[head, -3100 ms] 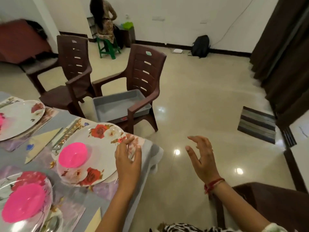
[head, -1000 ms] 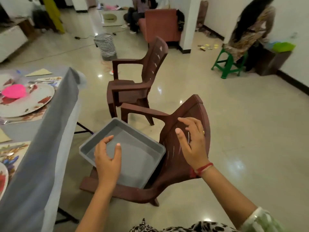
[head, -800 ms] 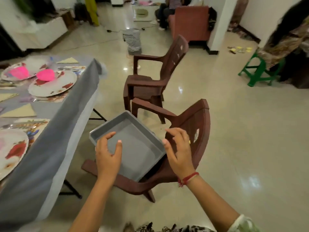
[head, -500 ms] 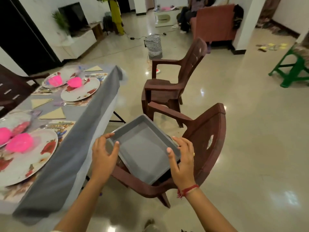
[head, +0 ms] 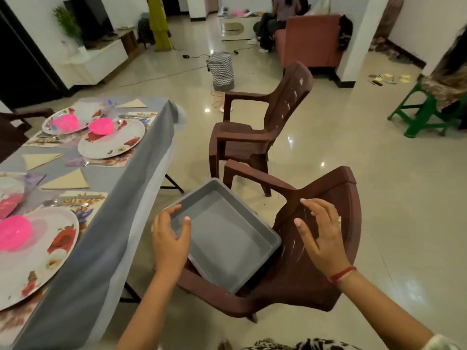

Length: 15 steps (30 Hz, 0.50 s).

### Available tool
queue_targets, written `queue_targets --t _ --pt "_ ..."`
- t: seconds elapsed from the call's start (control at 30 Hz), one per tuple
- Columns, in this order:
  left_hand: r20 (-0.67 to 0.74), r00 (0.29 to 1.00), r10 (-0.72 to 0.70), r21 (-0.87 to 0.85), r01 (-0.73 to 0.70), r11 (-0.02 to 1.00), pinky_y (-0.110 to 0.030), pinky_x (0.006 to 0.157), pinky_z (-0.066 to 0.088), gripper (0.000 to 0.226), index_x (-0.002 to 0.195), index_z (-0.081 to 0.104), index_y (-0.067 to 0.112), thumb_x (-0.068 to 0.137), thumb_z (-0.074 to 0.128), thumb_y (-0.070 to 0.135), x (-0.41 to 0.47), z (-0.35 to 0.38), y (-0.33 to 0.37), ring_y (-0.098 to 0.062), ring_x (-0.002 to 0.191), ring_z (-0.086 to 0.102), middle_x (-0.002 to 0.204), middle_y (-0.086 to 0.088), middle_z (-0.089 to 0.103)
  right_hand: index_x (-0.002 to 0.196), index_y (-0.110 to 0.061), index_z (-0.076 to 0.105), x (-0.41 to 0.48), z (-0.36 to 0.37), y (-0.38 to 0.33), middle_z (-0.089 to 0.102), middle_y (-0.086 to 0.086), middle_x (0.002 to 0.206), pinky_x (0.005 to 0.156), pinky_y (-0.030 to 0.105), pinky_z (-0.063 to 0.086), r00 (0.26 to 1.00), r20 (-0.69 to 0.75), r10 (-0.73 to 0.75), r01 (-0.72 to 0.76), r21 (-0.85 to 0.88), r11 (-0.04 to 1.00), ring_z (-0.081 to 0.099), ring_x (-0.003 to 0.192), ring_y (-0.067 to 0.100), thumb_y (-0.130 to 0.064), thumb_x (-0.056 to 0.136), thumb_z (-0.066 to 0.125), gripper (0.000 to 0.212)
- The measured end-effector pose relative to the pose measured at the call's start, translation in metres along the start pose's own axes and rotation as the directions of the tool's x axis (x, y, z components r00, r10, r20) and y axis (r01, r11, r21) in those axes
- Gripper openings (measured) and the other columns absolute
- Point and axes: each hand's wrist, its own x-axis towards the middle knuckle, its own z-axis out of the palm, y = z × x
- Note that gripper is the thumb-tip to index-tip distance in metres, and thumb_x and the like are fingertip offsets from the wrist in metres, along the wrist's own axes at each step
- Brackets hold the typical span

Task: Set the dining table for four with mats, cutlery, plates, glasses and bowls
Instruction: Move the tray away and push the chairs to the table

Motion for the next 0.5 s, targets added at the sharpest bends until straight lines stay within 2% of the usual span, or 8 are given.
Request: queue_targets --t 0.07,0.13,0.3,0.4,0.5 --pt "-0.042 0.999 -0.014 -0.002 0.014 1.0 -0.028 0.09 0.039 0.024 0.116 0.055 0.018 0.092 0.057 0.02 -0.008 0.004 0.0 -0.015 0.112 0.046 0.117 0.002 0.051 0.128 -0.02 0.047 0.006 -0.001 0.008 0.047 0.001 0.123 0.094 0.032 0.045 0.999 0.043 -0.032 0.032 0.005 0.999 0.044 0.114 0.011 -0.045 0.095 0.042 0.042" --pt "-0.086 0.996 -0.012 0.01 0.012 1.0 -0.029 0.09 0.037 0.023 0.114 0.055 0.019 0.091 0.058 0.017 -0.018 0.009 0.004 -0.019 0.114 0.046 0.117 0.0 0.053 0.129 -0.022 0.046 0.01 -0.002 0.014 0.047 0.002 0.123 0.095 0.025 0.044 0.995 0.082 -0.053 0.05 0.037 0.998 0.044 0.114 0.01 -0.047 0.094 0.042 0.043" --pt "-0.194 0.979 -0.065 0.084 0.083 0.993 -0.043 0.088 0.047 0.024 0.115 0.055 0.025 0.091 0.061 0.022 -0.06 0.034 0.016 -0.02 0.113 0.048 0.113 0.011 0.049 0.129 -0.025 0.044 0.014 -0.01 0.03 0.043 -0.005 0.124 0.097 0.014 0.038 0.976 0.178 -0.128 0.099 0.163 0.982 0.04 0.117 0.001 -0.049 0.094 0.042 0.042" --pt "-0.225 0.972 -0.075 0.151 0.111 0.982 -0.035 0.093 0.04 0.026 0.115 0.057 0.019 0.09 0.062 0.015 -0.073 0.043 0.027 -0.02 0.114 0.047 0.115 0.006 0.053 0.128 -0.02 0.044 0.015 -0.008 0.03 0.042 -0.003 0.123 0.098 0.008 0.033 0.974 0.181 -0.134 0.09 0.235 0.968 0.038 0.118 -0.004 -0.047 0.094 0.043 0.043" --pt "-0.221 0.975 -0.032 0.175 0.072 0.982 -0.032 0.093 0.036 0.028 0.115 0.057 0.016 0.088 0.063 0.011 -0.076 0.038 0.037 -0.014 0.111 0.045 0.113 0.007 0.051 0.129 -0.02 0.043 0.013 -0.008 0.036 0.04 -0.002 0.125 0.099 0.008 0.032 0.973 0.179 -0.145 0.096 0.257 0.962 0.037 0.12 -0.004 -0.047 0.094 0.043 0.044"
